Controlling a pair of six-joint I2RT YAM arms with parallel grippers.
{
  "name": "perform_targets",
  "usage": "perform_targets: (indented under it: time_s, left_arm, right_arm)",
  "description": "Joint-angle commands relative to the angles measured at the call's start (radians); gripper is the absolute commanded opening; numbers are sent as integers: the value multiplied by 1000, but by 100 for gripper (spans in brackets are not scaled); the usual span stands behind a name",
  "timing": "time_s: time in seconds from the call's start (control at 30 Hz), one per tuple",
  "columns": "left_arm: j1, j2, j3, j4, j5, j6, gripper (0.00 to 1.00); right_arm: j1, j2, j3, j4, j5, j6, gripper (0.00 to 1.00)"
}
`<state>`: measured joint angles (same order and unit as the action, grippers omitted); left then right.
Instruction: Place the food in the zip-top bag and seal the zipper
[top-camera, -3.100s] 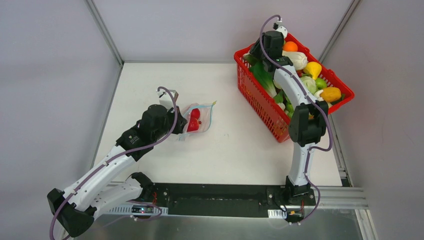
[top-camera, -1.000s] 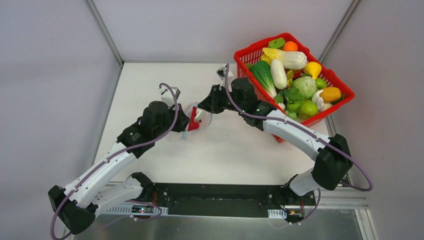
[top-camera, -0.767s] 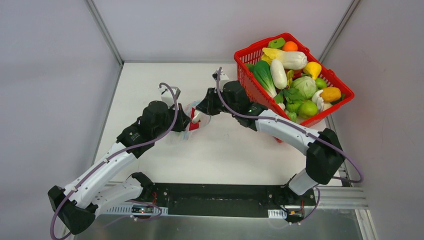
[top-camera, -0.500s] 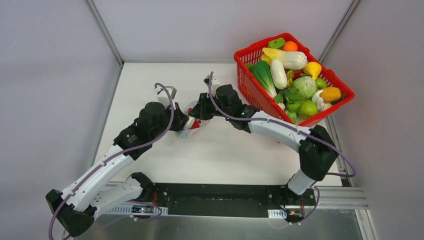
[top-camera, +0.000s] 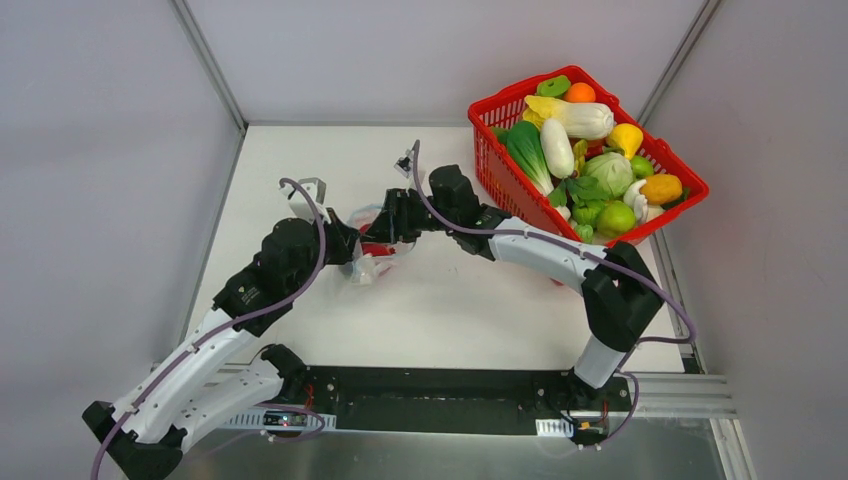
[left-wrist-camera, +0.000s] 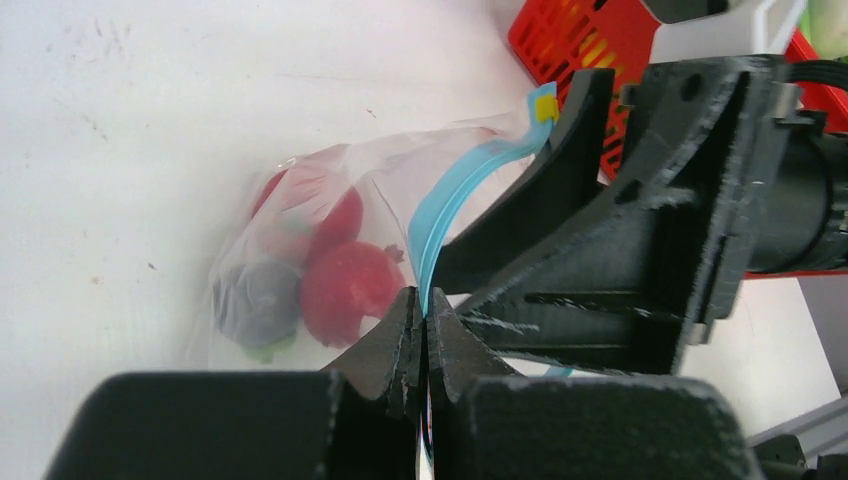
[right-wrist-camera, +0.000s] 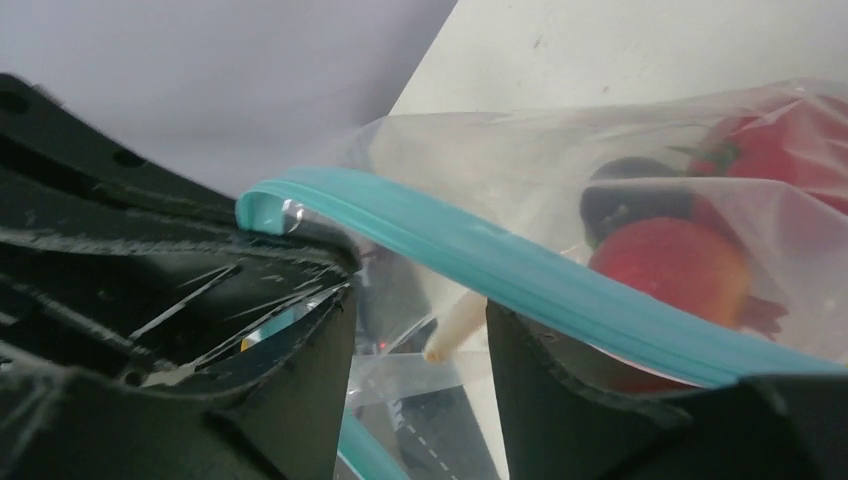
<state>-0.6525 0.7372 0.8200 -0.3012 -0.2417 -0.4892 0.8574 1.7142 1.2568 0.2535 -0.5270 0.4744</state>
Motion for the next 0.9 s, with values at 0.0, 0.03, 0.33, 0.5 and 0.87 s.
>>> perform_targets:
  time_s: [0.0,0.03,0.33,0.5,0.87]
  left_arm:
    - [8,-25,-29,45,-69,-31,0]
    - [8,-28,-31,44,-76,-31,0]
    - [11,-73,-88,25,-214,-73,0]
    - [55,105,65,-209,-137,5,0]
    - [172,274,376,-410,59,89,0]
  right_arm:
    - [-2,-38,48,73,-121,33,55]
    - [-7,-49,46,76,-123,33,55]
    - [-24,-175,29,67,-146,-15,56]
    - [-26,-273,-3,41,-42,-60,57]
    - [-29,-410,-89,-156,396,-54,67]
